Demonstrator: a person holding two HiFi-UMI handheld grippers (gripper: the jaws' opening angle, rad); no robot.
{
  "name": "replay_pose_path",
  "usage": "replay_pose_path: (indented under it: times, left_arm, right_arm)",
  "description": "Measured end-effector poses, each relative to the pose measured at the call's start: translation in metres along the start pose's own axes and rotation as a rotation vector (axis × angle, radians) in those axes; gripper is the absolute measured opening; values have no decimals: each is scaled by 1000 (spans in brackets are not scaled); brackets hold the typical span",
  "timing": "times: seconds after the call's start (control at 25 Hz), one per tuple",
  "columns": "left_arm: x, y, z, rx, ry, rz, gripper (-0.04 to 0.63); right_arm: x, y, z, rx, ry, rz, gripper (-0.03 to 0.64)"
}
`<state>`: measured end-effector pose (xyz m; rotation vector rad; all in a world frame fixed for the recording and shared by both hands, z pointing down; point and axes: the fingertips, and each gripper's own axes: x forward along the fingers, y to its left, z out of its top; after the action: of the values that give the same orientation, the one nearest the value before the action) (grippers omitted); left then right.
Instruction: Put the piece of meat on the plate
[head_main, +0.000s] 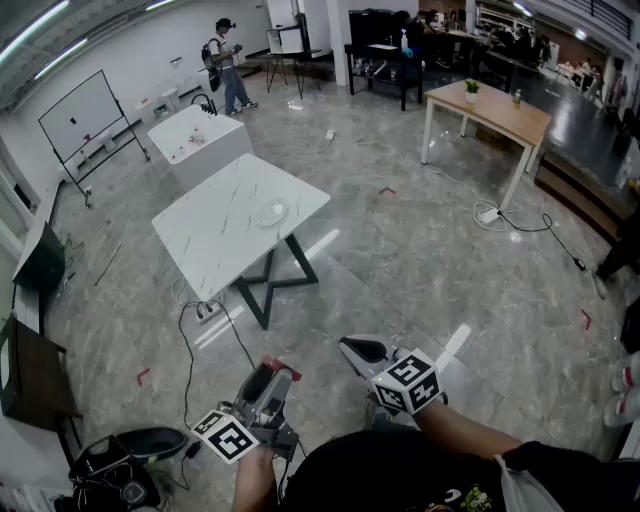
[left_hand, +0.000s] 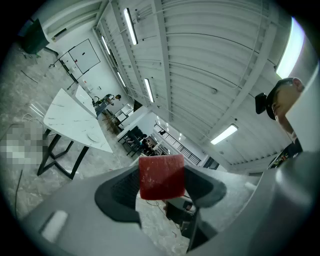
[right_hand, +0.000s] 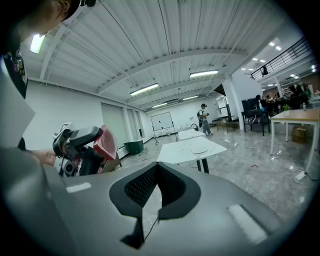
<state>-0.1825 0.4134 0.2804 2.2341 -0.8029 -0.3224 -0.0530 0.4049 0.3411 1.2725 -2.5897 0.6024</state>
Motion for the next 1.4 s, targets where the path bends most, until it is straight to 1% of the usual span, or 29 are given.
replay_pose_path:
  times: [0.16,0.24,0.32,0.48,0.88,1.04,1.12,1.28,1.4]
  left_arm:
    - [50,2,8,38,26,-71,275]
    - [68,10,8,36,35,-78,275]
    - [74,18,4,31,35,-59,275]
    - [80,26,-2,50,40,-25,275]
    - [115,24,-18,82,45,10,275]
    - [136,22,-21,97,49,46,275]
    - [149,23,-21,111,47,53,275]
    - [167,36,-24,115,53,83,275]
    - [180,42,-19,120,52,92,275]
  right_arm:
    - [9,-40,29,-49,-59,-39,23]
    - [18,-58,33,-64,-65,-51,23]
    - [27,-67,32,-81,-55,-46,23]
    - [35,-77,29,-109,-35,-42,23]
    - [23,-117,35,-149,-12,-50,23]
    - [22,-139,40,-149,-13,-28,23]
    - [24,-152,41,-165,-13,-15,23]
    - [34,-172,38,-166,6,-3,23]
    - [37,-181,45,-163,3,1,23]
